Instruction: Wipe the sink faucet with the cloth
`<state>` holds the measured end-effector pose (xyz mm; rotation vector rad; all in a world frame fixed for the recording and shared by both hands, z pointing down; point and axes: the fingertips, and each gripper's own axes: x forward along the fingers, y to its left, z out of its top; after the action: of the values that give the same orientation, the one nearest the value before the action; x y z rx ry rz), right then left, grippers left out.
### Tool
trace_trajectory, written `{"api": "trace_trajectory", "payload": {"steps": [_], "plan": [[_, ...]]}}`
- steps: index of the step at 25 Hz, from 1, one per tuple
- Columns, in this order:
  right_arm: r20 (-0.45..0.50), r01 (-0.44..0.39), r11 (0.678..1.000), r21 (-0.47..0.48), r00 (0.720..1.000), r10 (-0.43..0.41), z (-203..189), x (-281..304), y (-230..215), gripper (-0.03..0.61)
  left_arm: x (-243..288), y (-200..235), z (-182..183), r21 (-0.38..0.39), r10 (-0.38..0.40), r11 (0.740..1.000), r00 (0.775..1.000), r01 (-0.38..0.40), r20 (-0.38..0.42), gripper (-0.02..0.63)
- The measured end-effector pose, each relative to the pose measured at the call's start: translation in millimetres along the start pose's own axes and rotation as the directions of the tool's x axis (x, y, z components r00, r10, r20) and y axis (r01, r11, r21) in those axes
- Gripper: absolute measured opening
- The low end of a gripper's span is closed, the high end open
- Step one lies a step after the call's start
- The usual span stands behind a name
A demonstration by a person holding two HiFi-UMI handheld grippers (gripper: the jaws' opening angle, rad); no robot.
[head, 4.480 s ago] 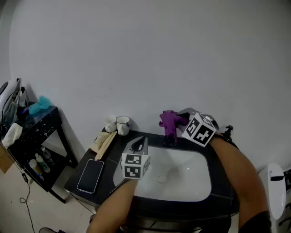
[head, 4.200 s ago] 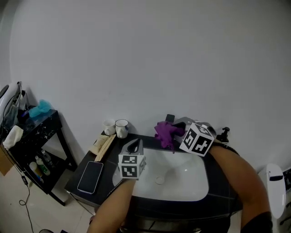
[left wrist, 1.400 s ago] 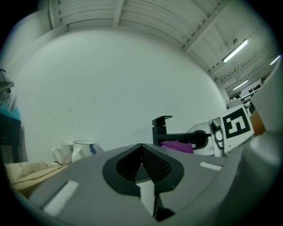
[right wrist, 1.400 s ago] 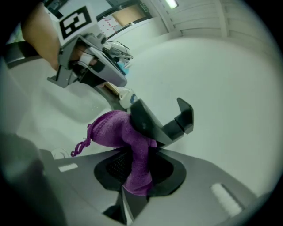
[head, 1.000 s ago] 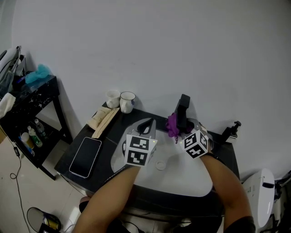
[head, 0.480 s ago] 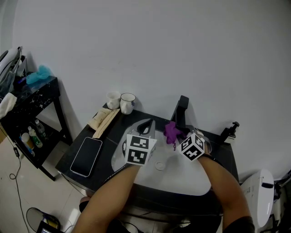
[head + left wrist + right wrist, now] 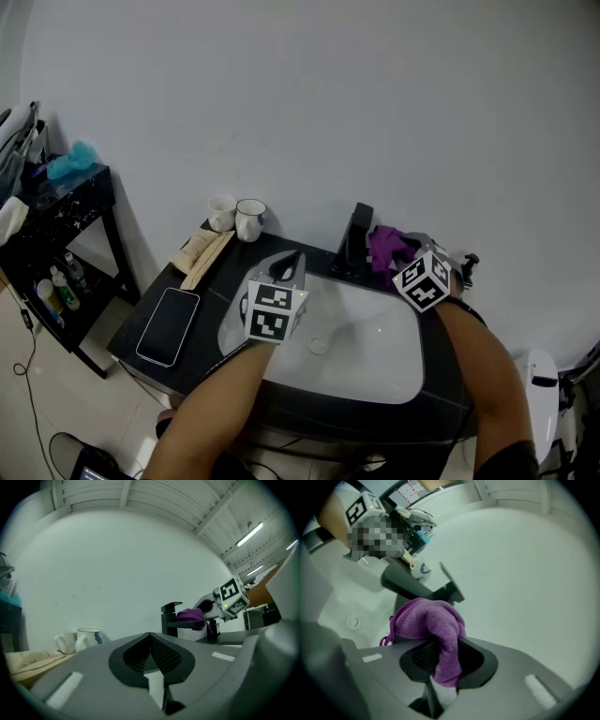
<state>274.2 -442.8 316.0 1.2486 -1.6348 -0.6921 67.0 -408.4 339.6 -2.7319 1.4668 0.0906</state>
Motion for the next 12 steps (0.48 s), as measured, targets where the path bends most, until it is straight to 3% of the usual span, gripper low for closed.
{"api": "trace_trajectory", "payload": {"steps": [3,6,12], "plan": [[0.033,0.093,0.994,0.056,0.995,-0.095,19,-8,-56,0.094,1,2,-2,0.002,0.008,1.000,1.000,-0.008,-0.007,0.017],[0.065,0.138,0.987,0.087,0.987,-0.144,41,-15,-85,0.094,0,3,-3,-0.001,0.014,1.000,1.000,-0.014,-0.011,0.018],[0.009,0.070,0.997,0.020,0.998,-0.070,29,9,-54,0.094,-1,6,-3,-0.007,0.024,1.000,1.000,-0.024,-0.013,0.017]]}}
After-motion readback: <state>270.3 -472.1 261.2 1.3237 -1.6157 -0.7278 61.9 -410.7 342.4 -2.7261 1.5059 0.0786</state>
